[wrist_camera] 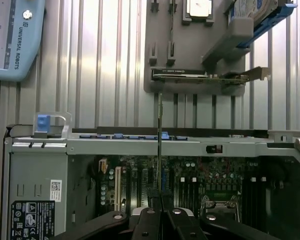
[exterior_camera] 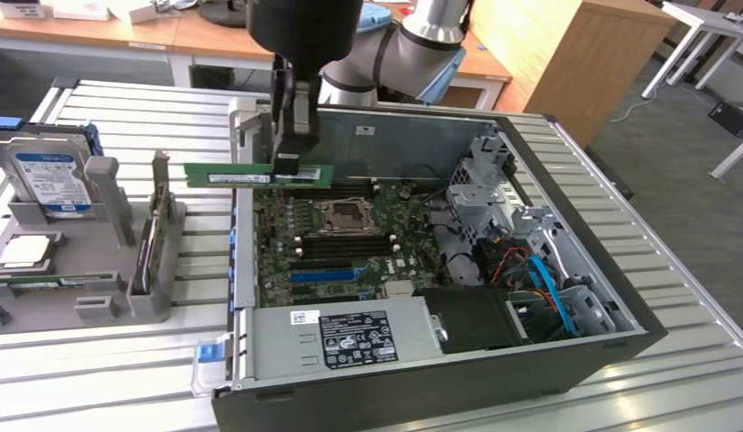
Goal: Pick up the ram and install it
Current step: 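Pick up the ram and move it above insertion slot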
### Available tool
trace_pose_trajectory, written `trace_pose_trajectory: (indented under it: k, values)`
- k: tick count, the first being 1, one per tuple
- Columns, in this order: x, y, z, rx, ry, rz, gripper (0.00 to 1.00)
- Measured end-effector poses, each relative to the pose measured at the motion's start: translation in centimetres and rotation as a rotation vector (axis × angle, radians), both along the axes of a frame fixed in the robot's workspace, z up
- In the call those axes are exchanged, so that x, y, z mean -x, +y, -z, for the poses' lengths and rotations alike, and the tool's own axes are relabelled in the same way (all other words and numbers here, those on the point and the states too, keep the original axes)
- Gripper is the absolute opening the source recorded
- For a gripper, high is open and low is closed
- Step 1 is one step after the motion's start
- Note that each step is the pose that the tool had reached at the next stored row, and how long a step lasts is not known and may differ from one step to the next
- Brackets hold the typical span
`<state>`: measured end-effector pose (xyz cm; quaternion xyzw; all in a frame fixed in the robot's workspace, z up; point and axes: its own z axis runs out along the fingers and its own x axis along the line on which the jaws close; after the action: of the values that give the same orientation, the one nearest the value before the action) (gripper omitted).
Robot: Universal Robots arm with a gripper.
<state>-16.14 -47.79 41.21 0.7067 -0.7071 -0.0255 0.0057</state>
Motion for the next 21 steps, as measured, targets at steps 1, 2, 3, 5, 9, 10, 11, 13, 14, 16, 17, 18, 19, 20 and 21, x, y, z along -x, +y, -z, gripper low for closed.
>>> trace_pose_trajectory:
  k: [1, 2, 3, 5, 9, 10, 11, 13, 14, 16, 17, 18, 19, 20, 21]
  values:
    - [-0.4, 0.00, 0.00, 0.0000, 0.0000, 0.000, 0.12]
    - [-0.7, 0.00, 0.00, 0.0000, 0.0000, 0.000, 0.12]
    - [-1.1, 0.00, 0.00, 0.0001, 0.0001, 0.000, 0.12]
    - [-1.8, -0.01, 0.00, 0.0000, 0.0001, 0.000, 0.12]
    - [-3.2, -0.01, 0.00, 0.0001, 0.0001, 0.000, 0.12]
    - [-3.5, -0.01, 0.00, 0.0000, 0.0000, 0.000, 0.12]
    - [-3.8, -0.01, 0.00, -0.0001, 0.0000, 0.000, 0.12]
    - [-4.5, -0.01, 0.00, 0.0000, 0.0000, 0.000, 0.12]
    - [-4.8, -0.01, 0.00, 0.0000, 0.0000, 0.000, 0.12]
    - [-5.5, -0.02, 0.00, 0.0000, 0.0000, 0.000, 0.12]
    - [-5.8, -0.02, 0.00, 0.0000, 0.0000, 0.000, 0.12]
    - [-6.1, -0.02, 0.00, 0.0001, 0.0000, 0.000, 0.12]
    - [-6.5, -0.02, 0.00, 0.0000, 0.0000, 0.000, 0.12]
    - [-6.8, -0.02, 0.00, 0.0001, 0.0001, 0.000, 0.12]
    - [-7.1, -0.02, 0.00, 0.0000, 0.0001, 0.000, 0.12]
